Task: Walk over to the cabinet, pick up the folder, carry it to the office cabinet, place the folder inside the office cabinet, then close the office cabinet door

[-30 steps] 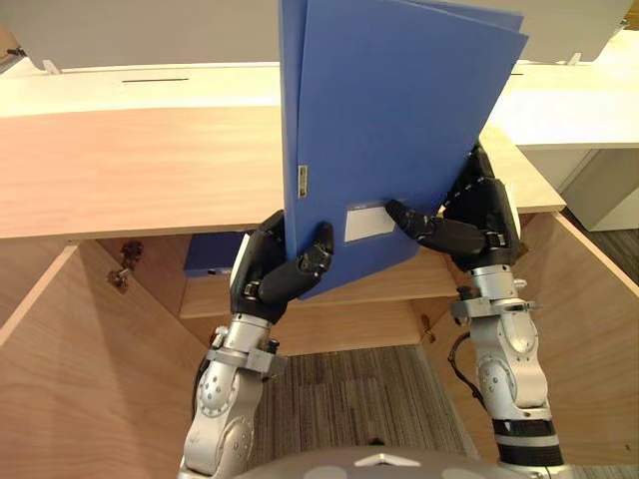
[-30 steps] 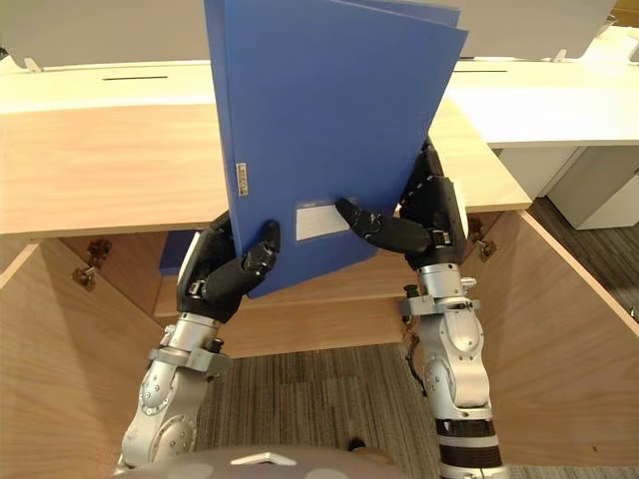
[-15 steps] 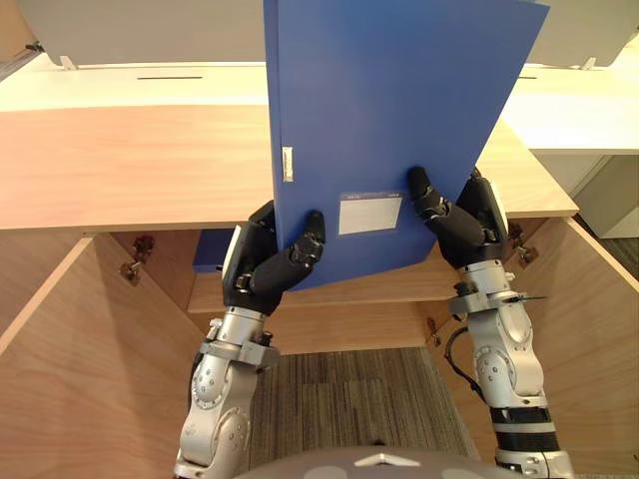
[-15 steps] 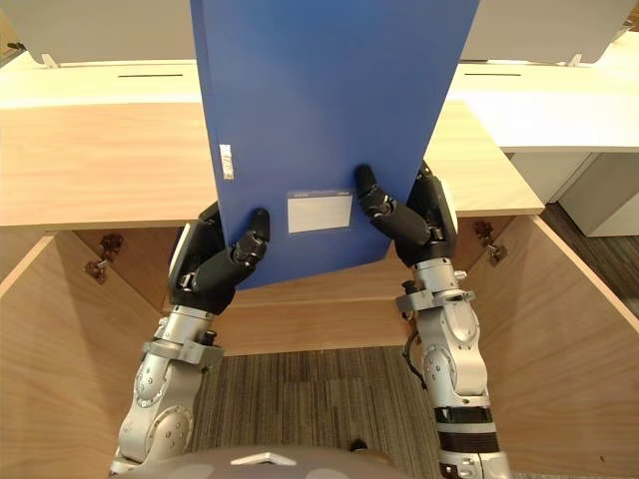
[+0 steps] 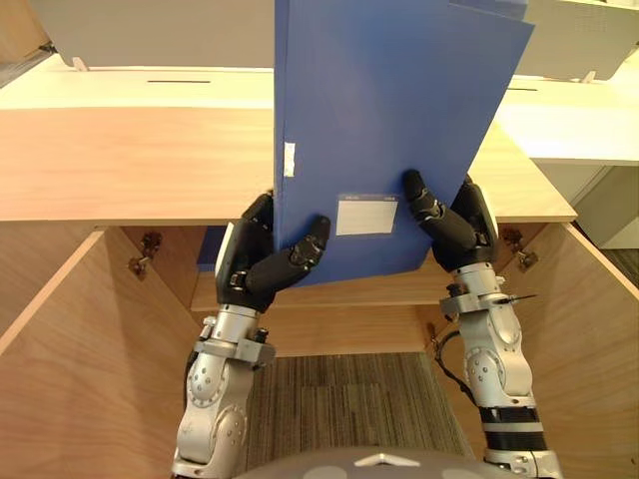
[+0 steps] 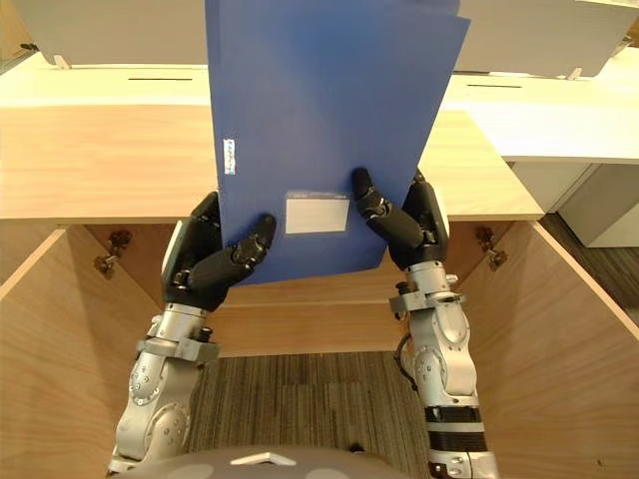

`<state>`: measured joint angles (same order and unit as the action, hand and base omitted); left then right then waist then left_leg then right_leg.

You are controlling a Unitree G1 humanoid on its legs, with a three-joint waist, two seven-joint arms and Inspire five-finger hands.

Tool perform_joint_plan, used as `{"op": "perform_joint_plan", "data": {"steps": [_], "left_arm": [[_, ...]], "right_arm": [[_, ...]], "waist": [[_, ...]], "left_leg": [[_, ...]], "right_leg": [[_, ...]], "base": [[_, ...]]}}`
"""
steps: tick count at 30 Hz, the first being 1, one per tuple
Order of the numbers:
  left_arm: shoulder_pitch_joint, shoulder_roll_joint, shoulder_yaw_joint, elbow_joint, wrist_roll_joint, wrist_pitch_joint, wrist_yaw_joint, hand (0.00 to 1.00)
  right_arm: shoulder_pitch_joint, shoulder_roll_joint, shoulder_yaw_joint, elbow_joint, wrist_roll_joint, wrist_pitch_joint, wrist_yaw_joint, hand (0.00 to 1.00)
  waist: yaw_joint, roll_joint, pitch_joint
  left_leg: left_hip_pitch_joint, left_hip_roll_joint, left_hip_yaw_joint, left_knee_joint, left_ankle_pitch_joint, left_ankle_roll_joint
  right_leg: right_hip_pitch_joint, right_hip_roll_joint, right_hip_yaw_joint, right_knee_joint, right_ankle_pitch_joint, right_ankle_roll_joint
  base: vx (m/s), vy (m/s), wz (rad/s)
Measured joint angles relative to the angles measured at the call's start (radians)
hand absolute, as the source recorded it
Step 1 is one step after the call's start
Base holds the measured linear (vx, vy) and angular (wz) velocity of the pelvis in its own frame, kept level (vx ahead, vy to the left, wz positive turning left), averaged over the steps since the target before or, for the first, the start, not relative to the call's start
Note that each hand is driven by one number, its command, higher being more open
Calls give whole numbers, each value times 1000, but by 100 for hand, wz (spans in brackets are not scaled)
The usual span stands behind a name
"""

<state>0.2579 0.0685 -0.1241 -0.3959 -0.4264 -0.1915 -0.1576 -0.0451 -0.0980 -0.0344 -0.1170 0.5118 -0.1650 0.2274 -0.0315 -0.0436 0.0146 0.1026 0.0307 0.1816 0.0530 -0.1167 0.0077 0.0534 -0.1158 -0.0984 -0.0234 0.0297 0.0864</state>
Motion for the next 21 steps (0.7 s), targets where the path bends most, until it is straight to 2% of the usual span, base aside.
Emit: {"op": "perform_joint_plan", "data": {"steps": [7, 13, 18, 21], "left_arm": [[-11, -47, 76, -34, 56, -27, 49, 100], [4, -99, 237, -37, 86, -50, 138, 100], [51, -123, 331, 22, 111, -58, 192, 100], [69, -126, 348, 86, 130, -58, 216, 100]], "right_arm": [[1, 40, -16, 9, -31, 16, -22, 0], [1, 62, -49, -12, -40, 16, -51, 0], [0, 66, -84, -64, -48, 15, -76, 0], [0, 67, -93, -90, -77, 14, -79, 0]], "waist": [[1, -3, -3], [1, -3, -3], [10, -3, -4], [16, -3, -4]], "left_leg": [[-2, 0, -4, -1, 1, 1], [-2, -1, -20, -11, 9, 2], [-3, -2, -35, -22, 18, 1], [-3, -3, -38, -28, 23, 1]], "right_leg": [[0, -1, -4, -1, 0, 0], [4, -2, -16, -1, 0, 0], [5, -4, -28, -1, 0, 0], [4, -4, -32, -1, -1, 0]], "base": [[0, 0, 0], [-6, -18, 8], [-11, -18, 8], [-14, -18, 4]]}}
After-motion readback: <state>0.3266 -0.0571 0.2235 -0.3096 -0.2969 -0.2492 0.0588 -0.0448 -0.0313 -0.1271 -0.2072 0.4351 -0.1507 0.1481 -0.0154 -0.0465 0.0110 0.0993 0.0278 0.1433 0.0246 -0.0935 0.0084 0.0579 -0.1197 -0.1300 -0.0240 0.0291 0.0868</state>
